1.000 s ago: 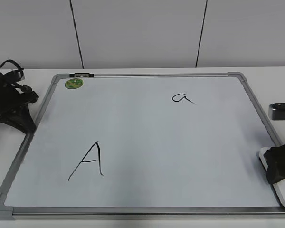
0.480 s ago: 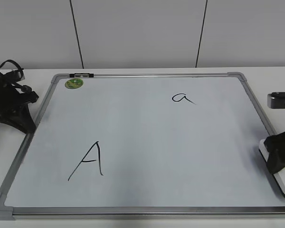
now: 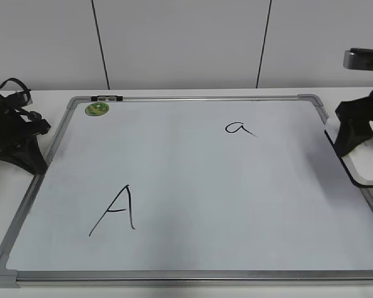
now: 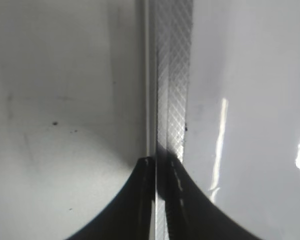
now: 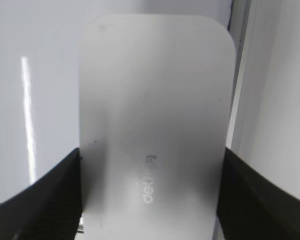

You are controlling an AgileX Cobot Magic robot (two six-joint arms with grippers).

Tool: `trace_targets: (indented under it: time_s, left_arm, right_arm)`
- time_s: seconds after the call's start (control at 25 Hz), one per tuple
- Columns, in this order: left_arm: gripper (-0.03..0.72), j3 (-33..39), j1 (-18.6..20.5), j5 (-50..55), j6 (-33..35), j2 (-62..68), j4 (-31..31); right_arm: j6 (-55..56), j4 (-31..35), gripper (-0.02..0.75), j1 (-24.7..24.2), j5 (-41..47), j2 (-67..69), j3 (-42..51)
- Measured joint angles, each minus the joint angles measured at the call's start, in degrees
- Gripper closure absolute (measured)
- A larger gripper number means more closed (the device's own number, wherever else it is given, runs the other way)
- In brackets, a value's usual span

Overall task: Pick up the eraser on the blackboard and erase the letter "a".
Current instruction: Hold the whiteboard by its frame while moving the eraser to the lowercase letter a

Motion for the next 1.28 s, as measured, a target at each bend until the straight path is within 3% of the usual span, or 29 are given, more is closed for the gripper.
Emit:
trace_targets:
  time_s: [0.32, 0.8, 1.28]
  left_arm:
    - [0.659, 0.0, 0.0, 0.0, 0.0, 0.0, 0.0]
    - [0.659, 0.0, 0.0, 0.1, 0.0, 0.0, 0.0]
    - [0.659, -0.1, 0.0, 0.1, 0.0, 0.0, 0.0]
  right_arm:
    - [-0.2, 0.2, 0.206, 0.5, 8.9, 11.5, -19.6]
    - [-0.3, -2.4, 0.206, 9.0, 9.8, 32.6, -46.9]
    - [-0.3, -2.5, 0.206, 9.3, 10.1, 43.7, -55.3]
